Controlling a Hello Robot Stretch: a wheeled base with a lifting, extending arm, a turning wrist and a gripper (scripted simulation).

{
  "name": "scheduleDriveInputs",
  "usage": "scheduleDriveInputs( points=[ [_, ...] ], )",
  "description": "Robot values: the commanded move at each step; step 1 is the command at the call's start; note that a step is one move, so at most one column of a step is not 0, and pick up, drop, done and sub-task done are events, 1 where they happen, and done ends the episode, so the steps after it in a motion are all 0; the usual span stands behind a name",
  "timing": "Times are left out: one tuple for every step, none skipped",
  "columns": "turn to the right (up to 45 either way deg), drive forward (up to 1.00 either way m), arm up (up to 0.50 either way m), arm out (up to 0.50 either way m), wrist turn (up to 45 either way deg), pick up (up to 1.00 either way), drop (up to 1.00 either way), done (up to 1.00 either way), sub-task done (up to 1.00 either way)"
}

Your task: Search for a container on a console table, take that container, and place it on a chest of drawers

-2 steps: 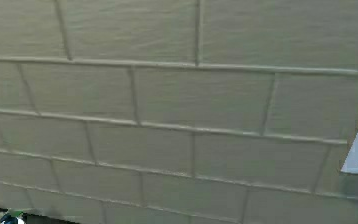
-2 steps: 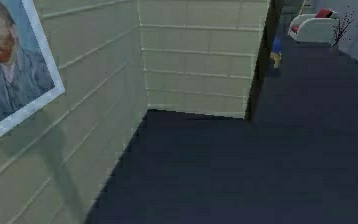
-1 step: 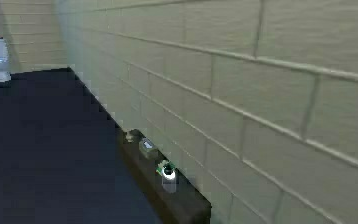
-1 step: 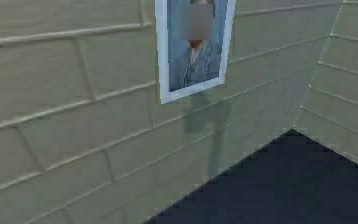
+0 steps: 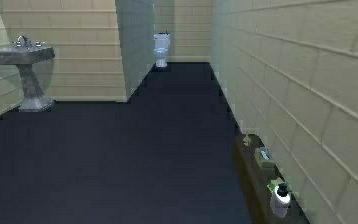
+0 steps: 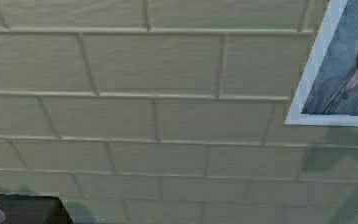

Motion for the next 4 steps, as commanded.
scheduleDriveInputs(
  points=[
    [0.0,0.25,0.00,0.00,0.0,0.00,0.00,0.00,0.00],
    [-42.0,0.00,0.00,0.00,0.0,0.00,0.00,0.00,0.00],
    [45.0,0.00,0.00,0.00,0.0,0.00,0.00,0.00,0.00],
    [3.0,0.00,0.00,0.00,0.0,0.00,0.00,0.00,0.00]
  ],
)
